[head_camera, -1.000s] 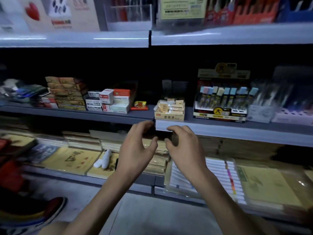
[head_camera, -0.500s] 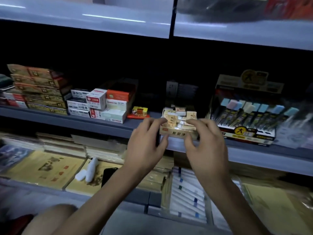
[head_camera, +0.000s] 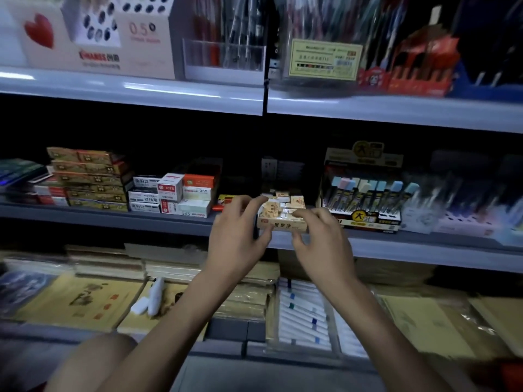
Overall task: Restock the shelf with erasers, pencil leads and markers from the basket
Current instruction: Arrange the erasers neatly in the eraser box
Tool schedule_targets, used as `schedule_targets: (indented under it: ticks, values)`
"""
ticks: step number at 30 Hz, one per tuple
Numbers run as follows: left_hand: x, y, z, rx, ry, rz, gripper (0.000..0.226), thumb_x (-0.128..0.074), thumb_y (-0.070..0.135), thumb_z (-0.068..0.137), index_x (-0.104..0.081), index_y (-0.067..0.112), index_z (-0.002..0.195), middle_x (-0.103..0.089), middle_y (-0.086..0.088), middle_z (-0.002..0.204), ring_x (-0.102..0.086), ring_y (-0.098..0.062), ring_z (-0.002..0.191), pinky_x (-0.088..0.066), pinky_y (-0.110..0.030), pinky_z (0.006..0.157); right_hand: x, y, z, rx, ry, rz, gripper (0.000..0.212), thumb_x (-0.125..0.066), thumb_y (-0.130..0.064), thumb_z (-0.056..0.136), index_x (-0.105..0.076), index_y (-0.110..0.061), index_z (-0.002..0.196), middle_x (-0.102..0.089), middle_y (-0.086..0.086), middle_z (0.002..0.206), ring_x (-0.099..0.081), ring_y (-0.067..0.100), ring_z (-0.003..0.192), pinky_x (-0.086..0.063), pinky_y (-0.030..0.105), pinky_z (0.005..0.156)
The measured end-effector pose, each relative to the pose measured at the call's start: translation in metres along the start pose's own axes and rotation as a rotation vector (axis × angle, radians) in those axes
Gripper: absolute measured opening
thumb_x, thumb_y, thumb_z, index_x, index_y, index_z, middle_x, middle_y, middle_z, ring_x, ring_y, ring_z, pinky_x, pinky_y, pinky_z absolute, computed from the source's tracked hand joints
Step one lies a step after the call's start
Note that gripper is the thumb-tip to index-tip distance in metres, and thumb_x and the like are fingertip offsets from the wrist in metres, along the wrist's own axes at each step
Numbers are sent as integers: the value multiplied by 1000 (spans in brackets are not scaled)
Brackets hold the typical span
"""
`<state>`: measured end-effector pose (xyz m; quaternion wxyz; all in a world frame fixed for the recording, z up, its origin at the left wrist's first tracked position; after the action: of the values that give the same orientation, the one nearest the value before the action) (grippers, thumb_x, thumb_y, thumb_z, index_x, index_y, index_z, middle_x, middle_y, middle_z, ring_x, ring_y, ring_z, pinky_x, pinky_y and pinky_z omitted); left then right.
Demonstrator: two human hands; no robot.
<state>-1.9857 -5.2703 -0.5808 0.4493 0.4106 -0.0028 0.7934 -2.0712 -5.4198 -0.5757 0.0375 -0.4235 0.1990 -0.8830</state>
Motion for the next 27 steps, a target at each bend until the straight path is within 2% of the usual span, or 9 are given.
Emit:
schedule_targets:
  ticks: [6,10,12,15,17,21,24,27]
  values:
    - [-6,14,-8,-62,-194,171,74,-62,56,93,-34,35,158,-40,-2,160,-36,-25,147,-44,-52,110,5,26,-1,-32,-100,190,31,-71,-18,92,-69,-27,122,-56,-10,115,-58,12,106,-49,28,83]
    - [-30,13,-3,-104,-264,274,71,-63,52,93,-36,36,157,-36,-6,162,-31,-30,149,-43,-53,109,-19,43,0,12,-78,90,36,-66,-17,95,-65,-26,130,-56,-5,114,-61,18,98,-54,36,72]
    - [-41,6,-3,-79,-257,271,64,-62,47,95,-42,32,154,-42,-7,158,-36,-31,145,-45,-52,105,-29,39,4,57,-72,43,41,-63,-18,96,-60,-26,136,-53,-3,116,-58,19,97,-51,35,67]
    - [-56,-6,-4,-75,-220,262,51,-60,39,96,-53,26,145,-48,-8,150,-45,-32,137,-49,-50,98,-43,32,13,122,-108,-27,45,-61,-17,97,-56,-26,141,-48,0,117,-53,20,105,-52,37,66]
    - [-61,-11,-3,-104,-174,267,43,-61,30,96,-58,23,138,-50,-10,146,-49,-33,130,-49,-48,91,-49,31,18,153,-107,-52,40,-60,-14,96,-61,-23,136,-47,1,113,-52,21,103,-54,40,65]
    - [-65,-18,7,-69,-58,202,29,-61,19,96,-67,15,124,-56,-11,134,-53,-34,120,-50,-50,84,-54,34,32,119,-61,12,29,-59,-15,99,-69,-20,126,-50,1,108,-55,20,98,-52,39,67]
    - [-70,-17,15,-59,-19,176,18,-64,21,98,-69,12,112,-56,-13,131,-53,-34,118,-48,-50,86,-56,35,38,125,-37,50,23,-65,-20,98,-71,-16,119,-51,0,103,-56,19,96,-54,40,72]
    - [-70,-23,20,0,-22,77,12,-66,24,98,-69,15,105,-52,-9,136,-47,-29,126,-44,-44,95,-59,35,43,154,-24,85,15,-70,-21,95,-73,-14,107,-50,-1,99,-56,18,92,-53,39,73]
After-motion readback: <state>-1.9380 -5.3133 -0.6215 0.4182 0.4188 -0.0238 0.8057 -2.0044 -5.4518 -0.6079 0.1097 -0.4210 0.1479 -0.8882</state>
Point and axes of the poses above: each hand's wrist, its own z-axis towards the middle knuckle, its own x-axis out of the back of the hand, y = z × x, the point moved 8 cm from there along z, towards the middle knuckle
